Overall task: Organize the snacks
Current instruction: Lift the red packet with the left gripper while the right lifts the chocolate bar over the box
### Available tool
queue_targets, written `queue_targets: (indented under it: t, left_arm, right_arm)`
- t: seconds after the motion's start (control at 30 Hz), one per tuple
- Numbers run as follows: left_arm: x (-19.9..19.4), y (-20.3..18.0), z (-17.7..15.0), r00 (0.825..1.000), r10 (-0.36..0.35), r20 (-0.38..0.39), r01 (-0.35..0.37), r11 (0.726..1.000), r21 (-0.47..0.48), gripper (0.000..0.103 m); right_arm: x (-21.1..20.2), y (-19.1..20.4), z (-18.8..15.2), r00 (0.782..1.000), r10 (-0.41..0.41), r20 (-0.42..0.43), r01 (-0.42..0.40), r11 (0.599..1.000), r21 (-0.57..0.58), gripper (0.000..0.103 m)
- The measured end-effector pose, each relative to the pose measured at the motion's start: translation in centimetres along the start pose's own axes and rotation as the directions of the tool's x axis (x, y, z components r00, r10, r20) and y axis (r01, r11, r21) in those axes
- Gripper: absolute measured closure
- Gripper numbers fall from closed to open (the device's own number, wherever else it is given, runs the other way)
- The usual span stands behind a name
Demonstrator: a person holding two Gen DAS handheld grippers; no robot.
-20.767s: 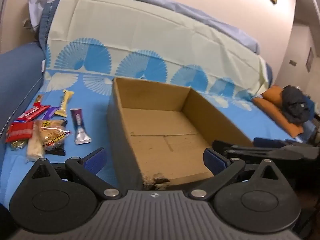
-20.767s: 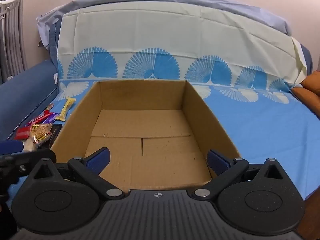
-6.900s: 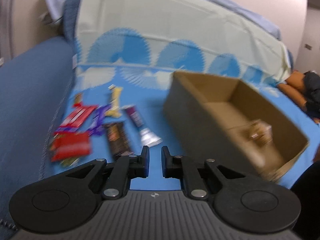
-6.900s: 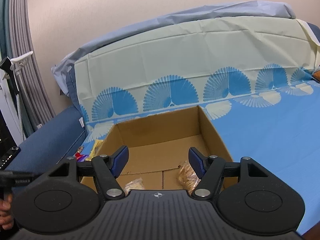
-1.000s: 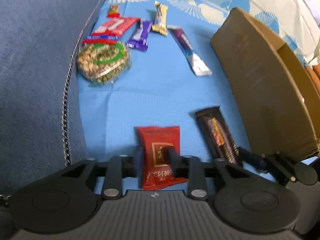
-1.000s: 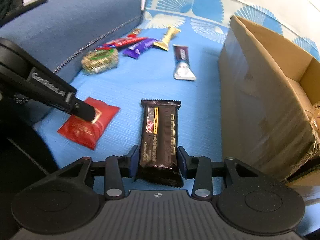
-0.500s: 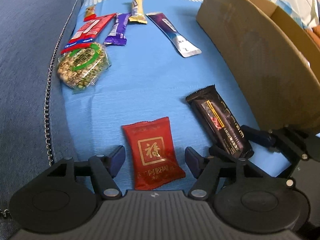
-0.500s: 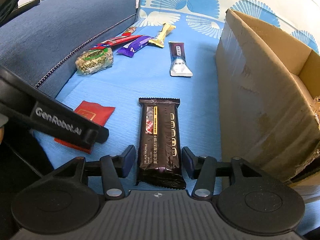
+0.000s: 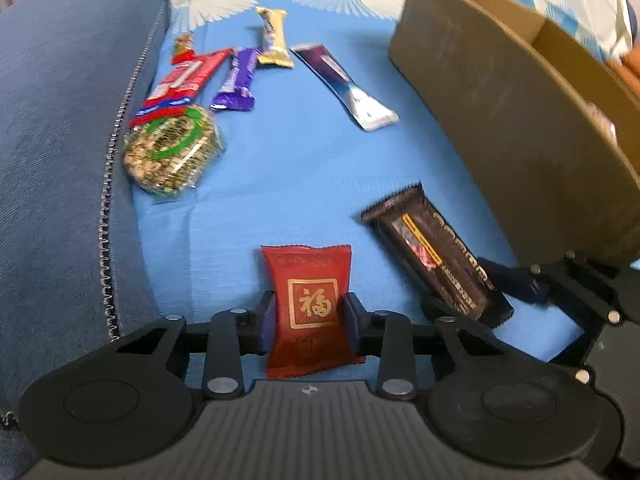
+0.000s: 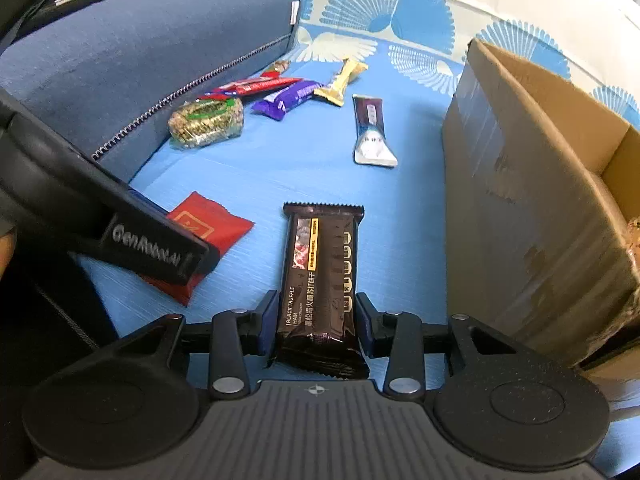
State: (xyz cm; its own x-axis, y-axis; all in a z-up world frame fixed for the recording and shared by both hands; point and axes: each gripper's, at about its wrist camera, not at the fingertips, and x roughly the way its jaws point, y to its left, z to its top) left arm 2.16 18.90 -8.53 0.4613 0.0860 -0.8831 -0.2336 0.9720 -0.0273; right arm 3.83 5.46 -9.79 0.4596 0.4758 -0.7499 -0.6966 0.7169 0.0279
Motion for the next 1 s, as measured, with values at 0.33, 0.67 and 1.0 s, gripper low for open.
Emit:
queue_targets:
  t: [0.33,0.67,1.0]
  left_arm:
    - [-2.1,1.0,-0.2,0.993,-0.037,0.112,0.044,0.997,-0.063,0.092]
    - [-3.5,2.1,-0.6,0.976,-0.067,0.208,0.094,0.988,-0.122,0.097]
    - [-3.8,2.1,-0.9,0.971,-0.067,0.23,0.098,0.987,-0.125,0.097]
  right_arm:
    - [-2.5,-0.2,1.0,0.997,0.009,0.073,-0.008,1.0,-0.009,0.062]
    - [-6.1,-2.4,3.3,0.983,0.043,0.179,-0.05,0.998,0.033,0.062]
    - [-11.3,-7.5,7.0,0.943,0.104,0.316,-0.099,0.995,-0.029,0.062]
